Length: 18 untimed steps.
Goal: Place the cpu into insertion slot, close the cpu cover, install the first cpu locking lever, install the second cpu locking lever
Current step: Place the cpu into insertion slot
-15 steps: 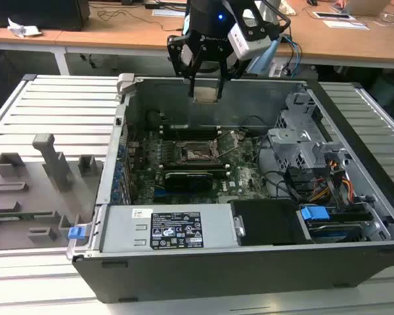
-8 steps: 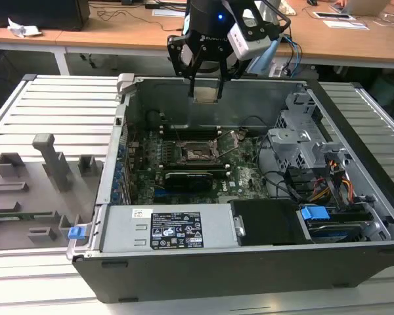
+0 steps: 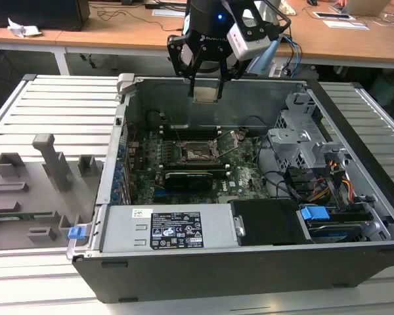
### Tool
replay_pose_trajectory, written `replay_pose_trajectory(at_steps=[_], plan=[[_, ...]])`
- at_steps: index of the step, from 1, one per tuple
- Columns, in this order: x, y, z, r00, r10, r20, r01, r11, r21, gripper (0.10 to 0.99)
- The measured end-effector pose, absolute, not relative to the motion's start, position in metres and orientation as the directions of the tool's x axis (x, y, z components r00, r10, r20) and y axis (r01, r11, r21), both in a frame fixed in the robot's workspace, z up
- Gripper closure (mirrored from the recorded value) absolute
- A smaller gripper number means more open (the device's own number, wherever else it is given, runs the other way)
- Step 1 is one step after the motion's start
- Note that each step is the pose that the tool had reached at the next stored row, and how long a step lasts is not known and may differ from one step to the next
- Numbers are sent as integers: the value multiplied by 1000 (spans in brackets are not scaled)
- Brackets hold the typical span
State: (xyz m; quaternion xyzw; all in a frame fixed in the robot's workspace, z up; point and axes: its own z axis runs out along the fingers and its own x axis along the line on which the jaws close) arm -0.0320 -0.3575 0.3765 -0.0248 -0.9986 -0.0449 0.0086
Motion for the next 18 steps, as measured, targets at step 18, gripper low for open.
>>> replay_pose_trajectory(at_steps=[18], plan=[[-32,-358,376,-995,94,19,95,991,89,553]])
